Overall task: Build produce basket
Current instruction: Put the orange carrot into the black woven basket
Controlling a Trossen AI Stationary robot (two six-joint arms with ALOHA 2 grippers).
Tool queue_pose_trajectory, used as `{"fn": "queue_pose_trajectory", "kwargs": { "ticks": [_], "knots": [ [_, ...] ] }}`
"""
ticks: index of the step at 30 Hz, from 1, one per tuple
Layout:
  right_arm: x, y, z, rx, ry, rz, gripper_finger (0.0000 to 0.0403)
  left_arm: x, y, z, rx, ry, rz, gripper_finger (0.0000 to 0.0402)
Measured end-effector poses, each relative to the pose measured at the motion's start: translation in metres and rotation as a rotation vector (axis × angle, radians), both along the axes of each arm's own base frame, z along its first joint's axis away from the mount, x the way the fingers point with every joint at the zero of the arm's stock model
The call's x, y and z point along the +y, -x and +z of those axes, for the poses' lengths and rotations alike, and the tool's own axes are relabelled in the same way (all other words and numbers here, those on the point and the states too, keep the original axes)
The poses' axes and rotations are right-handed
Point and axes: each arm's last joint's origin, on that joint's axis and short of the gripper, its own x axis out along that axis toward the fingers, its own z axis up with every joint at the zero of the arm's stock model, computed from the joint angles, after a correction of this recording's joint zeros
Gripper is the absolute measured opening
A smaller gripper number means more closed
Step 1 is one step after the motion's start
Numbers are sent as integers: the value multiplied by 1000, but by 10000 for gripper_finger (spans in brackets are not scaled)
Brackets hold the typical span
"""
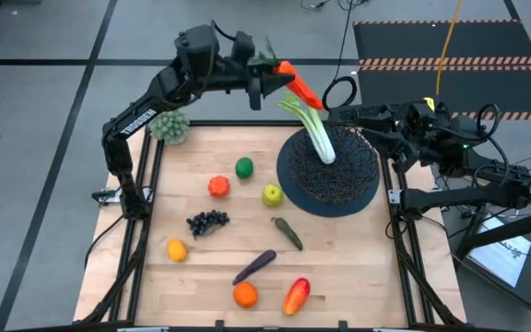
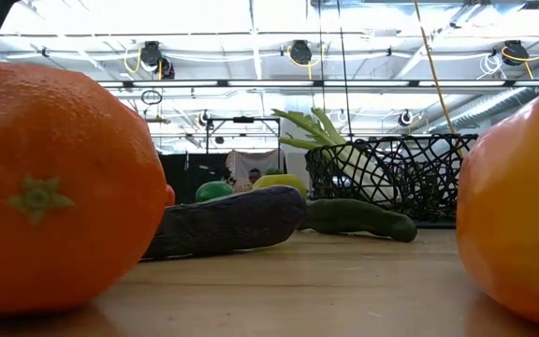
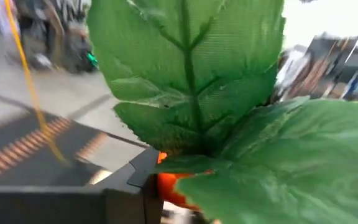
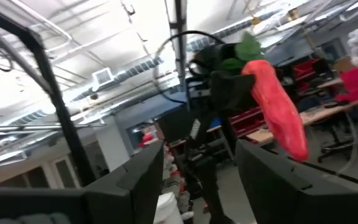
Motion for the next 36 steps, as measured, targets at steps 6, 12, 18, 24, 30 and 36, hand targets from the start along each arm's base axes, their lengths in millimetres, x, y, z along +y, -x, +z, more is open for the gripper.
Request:
{"fn": "queue_pose_trajectory", "kwargs": {
  "ticks": [6,12,18,24,30,36],
  "knots": [
    [-3,0,-1,3,-35,-85,193,1,0,-1,40,-364,25,163],
    [-5,1,-1,-3,-70,-175,193,10,4,-2,70,-477,48,163],
    [-8,1,-2,1,-106,-264,193,37,-2,-33,186,-309,41,163],
    [-9,1,-3,12,-96,-299,193,54,-23,-96,275,-173,-62,163],
    [-10,1,-5,43,-100,-349,193,61,-36,-155,310,-83,-98,163],
    [-10,2,-5,53,-62,-359,193,62,-40,-195,333,5,-57,163]
  ]
}}
